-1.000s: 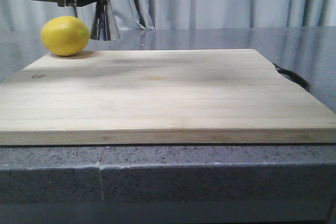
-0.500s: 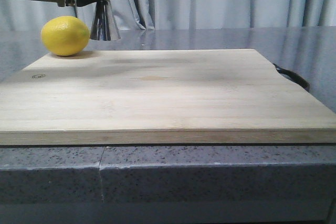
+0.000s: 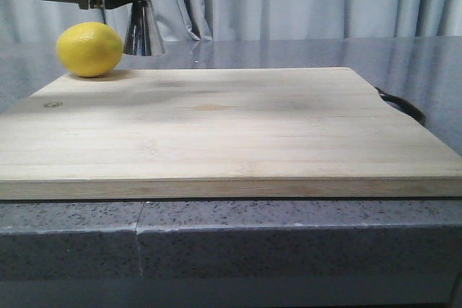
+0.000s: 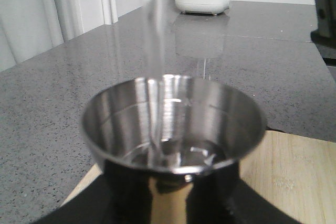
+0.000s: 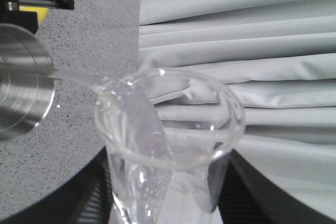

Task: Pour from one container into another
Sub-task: 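Tilt the beaker with the right gripper, pouring liquid into the jigger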

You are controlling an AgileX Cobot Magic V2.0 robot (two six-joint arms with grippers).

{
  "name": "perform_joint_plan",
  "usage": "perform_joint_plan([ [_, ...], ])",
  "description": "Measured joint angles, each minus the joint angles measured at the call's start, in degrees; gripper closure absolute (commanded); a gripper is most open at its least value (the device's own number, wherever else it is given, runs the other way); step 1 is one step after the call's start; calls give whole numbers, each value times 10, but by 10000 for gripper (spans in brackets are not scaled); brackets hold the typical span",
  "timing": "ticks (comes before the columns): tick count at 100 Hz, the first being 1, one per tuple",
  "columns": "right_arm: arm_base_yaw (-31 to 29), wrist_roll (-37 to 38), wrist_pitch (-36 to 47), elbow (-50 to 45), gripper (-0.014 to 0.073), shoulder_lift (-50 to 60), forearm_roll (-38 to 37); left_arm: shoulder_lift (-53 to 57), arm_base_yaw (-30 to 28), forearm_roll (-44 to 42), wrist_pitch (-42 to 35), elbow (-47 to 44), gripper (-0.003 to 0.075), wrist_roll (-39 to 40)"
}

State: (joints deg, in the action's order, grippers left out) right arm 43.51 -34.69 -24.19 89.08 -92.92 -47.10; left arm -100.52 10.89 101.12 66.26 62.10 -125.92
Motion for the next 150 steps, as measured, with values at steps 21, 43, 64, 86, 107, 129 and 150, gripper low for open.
perform_joint_plan([
  [21, 0, 0, 1, 0, 271, 0, -15, 0, 0, 0, 0, 0, 514, 0],
  [43, 0, 0, 2, 0, 271, 0, -21, 0, 0, 0, 0, 0, 514, 0],
  [64, 0, 0, 15, 0, 271, 0, -44, 0, 0, 0, 0, 0, 514, 0],
  [86, 0, -1, 28, 0, 271, 0, -66, 0, 0, 0, 0, 0, 514, 0],
  [107, 0, -1, 30, 0, 271, 0, -72, 0, 0, 0, 0, 0, 514, 0],
  [129, 0, -1, 30, 0, 271, 0, -73, 0, 0, 0, 0, 0, 514, 0],
  [150, 0, -1, 31, 0, 271, 0, -74, 0, 0, 0, 0, 0, 514, 0],
])
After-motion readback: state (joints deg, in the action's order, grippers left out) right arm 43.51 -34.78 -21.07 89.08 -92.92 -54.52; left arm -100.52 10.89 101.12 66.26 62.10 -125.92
